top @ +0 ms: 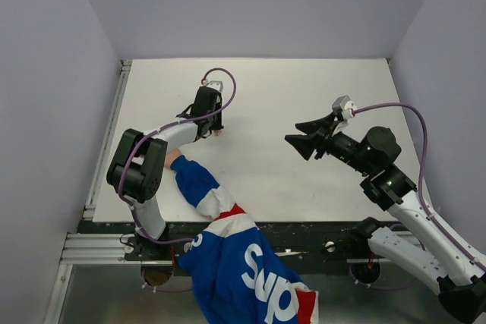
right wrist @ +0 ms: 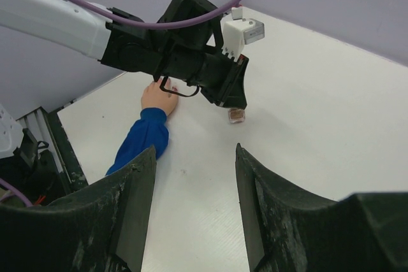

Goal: Paint the nails

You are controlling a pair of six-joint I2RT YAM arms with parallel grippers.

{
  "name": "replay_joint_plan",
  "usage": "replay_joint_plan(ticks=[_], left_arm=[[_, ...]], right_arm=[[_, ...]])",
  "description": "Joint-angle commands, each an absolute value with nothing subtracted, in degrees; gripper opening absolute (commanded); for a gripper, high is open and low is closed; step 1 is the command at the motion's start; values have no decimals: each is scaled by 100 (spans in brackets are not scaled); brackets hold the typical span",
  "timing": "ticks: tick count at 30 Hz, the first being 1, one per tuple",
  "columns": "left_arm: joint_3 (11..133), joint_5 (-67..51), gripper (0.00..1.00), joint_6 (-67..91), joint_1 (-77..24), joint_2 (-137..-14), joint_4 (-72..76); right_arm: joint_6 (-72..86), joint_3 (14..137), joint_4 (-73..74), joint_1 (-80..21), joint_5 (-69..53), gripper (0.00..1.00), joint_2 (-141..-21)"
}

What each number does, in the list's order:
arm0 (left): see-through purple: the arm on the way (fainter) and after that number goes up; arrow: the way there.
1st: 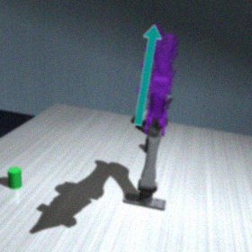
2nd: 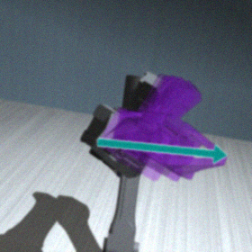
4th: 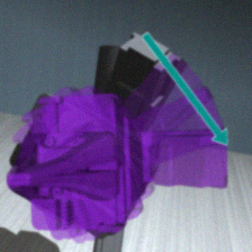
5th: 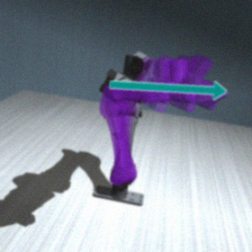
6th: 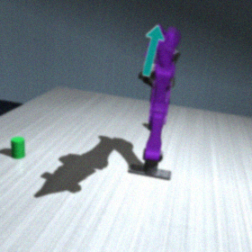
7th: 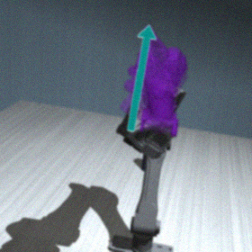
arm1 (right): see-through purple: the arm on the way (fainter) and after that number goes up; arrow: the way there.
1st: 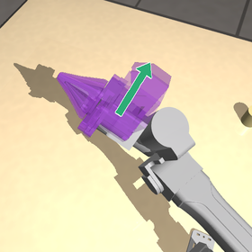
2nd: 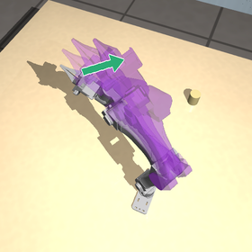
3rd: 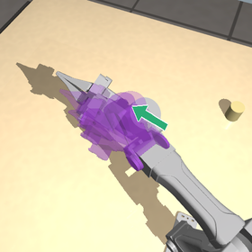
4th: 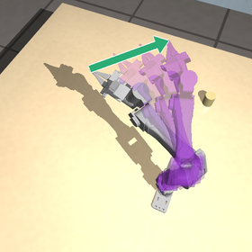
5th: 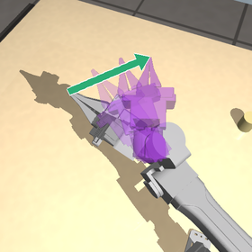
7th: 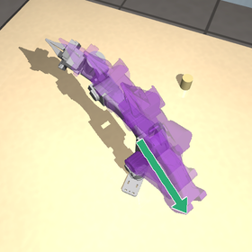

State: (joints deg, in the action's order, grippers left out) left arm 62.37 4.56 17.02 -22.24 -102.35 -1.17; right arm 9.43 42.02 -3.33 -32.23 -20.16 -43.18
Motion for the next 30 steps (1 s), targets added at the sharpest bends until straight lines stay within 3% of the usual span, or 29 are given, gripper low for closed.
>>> replay_joint_plan(ticks=[1, 11, 18, 30], left_arm=[[6074, 650, 0, 1784, -2206, -10345, 377], [6021, 712, 2, 1854, -2215, -10380, 466], [6012, 782, 49, 1732, -2267, -10318, 431], [5906, 870, 95, 1591, -2382, -9888, 457]], right_arm=[[949, 4122, -387, -3208, -1898, 60, -4245], [984, 4113, -395, -3199, -1898, 59, -4219], [1002, 4087, -387, -3208, -1881, 60, -4184], [1019, 4069, -387, -3199, -1828, 60, -4210]])
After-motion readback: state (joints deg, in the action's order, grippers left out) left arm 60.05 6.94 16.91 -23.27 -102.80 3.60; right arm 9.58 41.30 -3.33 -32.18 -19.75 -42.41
